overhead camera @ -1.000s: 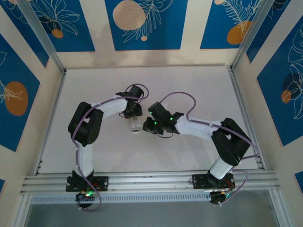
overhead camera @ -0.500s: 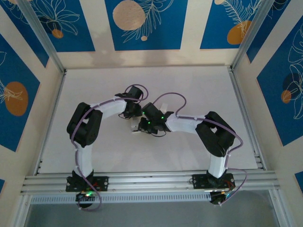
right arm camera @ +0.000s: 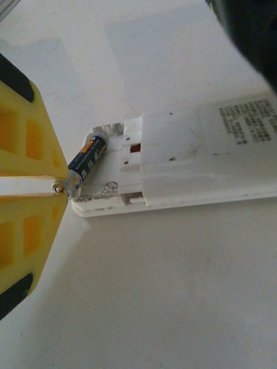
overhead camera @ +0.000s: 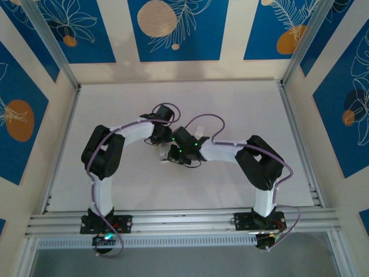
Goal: Load the batteries into the remote control
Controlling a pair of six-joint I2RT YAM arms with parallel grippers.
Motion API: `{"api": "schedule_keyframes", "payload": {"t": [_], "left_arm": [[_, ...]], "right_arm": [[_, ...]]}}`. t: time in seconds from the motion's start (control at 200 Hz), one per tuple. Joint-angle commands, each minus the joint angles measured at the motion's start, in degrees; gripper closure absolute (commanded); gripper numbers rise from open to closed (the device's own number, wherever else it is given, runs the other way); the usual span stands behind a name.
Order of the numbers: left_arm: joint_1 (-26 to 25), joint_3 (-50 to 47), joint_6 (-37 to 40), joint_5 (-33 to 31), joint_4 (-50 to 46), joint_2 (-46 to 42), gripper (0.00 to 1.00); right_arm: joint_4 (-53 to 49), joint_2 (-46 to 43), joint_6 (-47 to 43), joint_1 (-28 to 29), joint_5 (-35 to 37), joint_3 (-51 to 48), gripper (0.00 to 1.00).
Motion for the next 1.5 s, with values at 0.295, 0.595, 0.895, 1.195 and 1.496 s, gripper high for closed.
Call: {"api": "schedule_keyframes", "payload": {"t": [0.295, 0.595, 0.895, 1.195, 1.496], "left_arm": [[-0.01, -1.33, -0.52, 3.45, -0.34, 0.17, 0.52], [-0.07, -1.25, -0.43, 4.04, -0.26, 0.37, 0.52], [0.00, -1.25, -0.84, 4.73, 0.01, 0.53, 0.52], [-0.04, -1.42, -0.52, 3.89, -0.60, 0.62, 0.52], [-0.09, -1.38, -1.07, 2.87, -0.94, 0.54, 0.43]], "right_arm": [[-1.59, 2.10, -1.20, 0.69, 1.40, 3.03, 0.86], [-3.77, 4.49, -2.63, 0.69, 1.43, 4.74, 0.88], [-10.43, 7.37, -4.00, 1.07, 2.52, 9.32, 0.88], [-16.39, 7.84, -12.23, 3.67, 10.08, 14.39, 0.85], [-13.45, -2.10, -13.81, 3.26, 6.56, 11.92, 0.74]]}}
